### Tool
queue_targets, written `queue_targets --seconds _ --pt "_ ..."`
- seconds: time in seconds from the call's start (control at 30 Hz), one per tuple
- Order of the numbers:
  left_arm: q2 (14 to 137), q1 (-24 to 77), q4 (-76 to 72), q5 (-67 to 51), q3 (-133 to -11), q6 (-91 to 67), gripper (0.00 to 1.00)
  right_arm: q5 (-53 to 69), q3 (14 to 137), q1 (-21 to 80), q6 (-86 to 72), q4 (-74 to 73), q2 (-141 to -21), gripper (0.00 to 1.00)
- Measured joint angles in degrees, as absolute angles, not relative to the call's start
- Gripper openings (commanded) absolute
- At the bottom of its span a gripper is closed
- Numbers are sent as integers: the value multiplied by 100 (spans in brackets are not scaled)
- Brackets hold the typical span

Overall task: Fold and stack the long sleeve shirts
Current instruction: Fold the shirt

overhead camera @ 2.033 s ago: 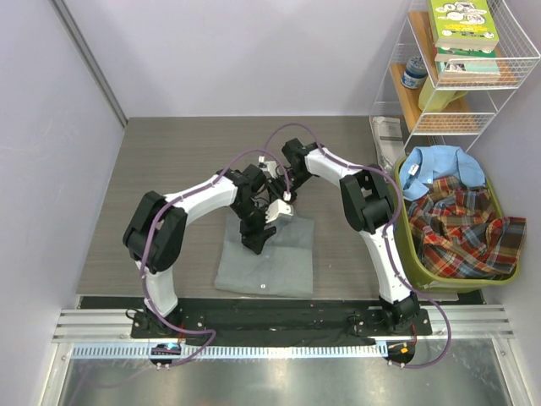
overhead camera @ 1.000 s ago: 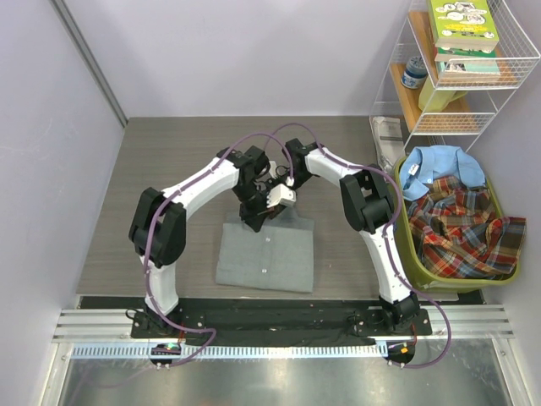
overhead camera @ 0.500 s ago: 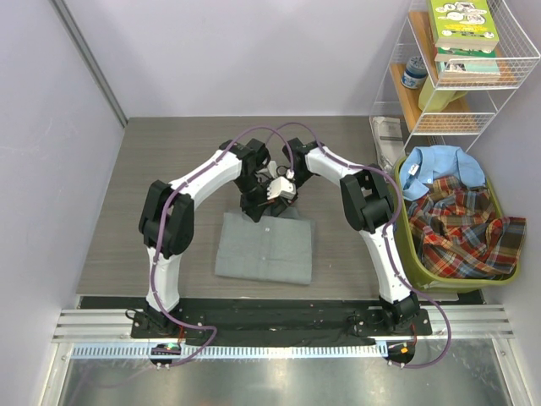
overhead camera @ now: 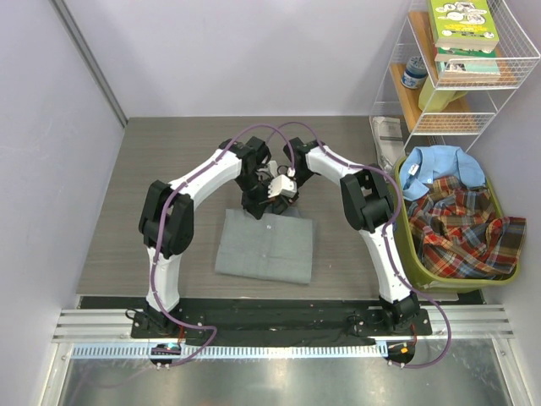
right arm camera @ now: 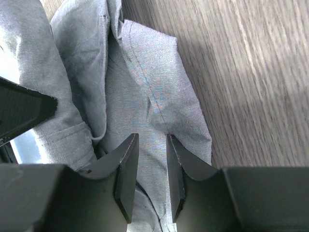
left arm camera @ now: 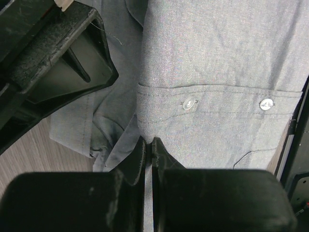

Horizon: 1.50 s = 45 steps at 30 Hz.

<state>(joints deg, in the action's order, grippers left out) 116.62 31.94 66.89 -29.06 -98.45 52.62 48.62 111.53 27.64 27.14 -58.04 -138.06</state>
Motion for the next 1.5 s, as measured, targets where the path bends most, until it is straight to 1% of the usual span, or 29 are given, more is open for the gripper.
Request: queue_targets --seconds 0.7,0.93,0.97,1.07,1.1,1.17,1.2,1.27,1.3,1.37,1.4,1.43,1.47,1.5 --pt "11491 3194 6080 -2847 -9821 5247 0 4906 11240 2714 2875 -5940 -13867 36" --pt "11297 3190 5660 -2751 -9557 5249 1 4875 11319 2694 2893 -6007 -13891 36" --pt "11297 3188 5590 -2727 -9489 5249 2 4858 11334 2685 2902 -6014 -13891 37" --pt "11301 3183 5452 -2683 -9373 5251 6 4788 11410 2650 2923 -6058 -13893 40" --pt "11308 3181 5395 -2668 -9358 5251 12 4746 11461 2633 2934 -6073 -13893 41" --pt "11330 3181 5293 -2661 -9358 5251 18 4652 11552 2602 2947 -6084 -13893 43" --pt "11343 3179 5256 -2663 -9358 5245 29 4604 11611 2578 2950 -6093 -13893 45" --pt "11367 3179 5179 -2679 -9358 5262 36 4515 11714 2532 2958 -6106 -13893 47" --pt "11373 3179 5168 -2698 -9358 5264 41 4462 11784 2499 2965 -6139 -13893 50" --pt "11373 3170 5186 -2738 -9365 5282 45 4366 11898 2416 2971 -6195 -13891 55" --pt "11373 3151 5238 -2788 -9382 5271 48 4316 11957 2362 2985 -6239 -13887 57" --pt "11373 3116 5336 -2847 -9417 5251 50 4261 12014 2279 3002 -6292 -13878 64" --pt "11373 3072 5400 -2895 -9452 5236 53 4224 12044 2217 3015 -6344 -13867 65" --pt "11373 2987 5496 -2998 -9511 5166 58 4185 12060 2137 3048 -6405 -13843 66"
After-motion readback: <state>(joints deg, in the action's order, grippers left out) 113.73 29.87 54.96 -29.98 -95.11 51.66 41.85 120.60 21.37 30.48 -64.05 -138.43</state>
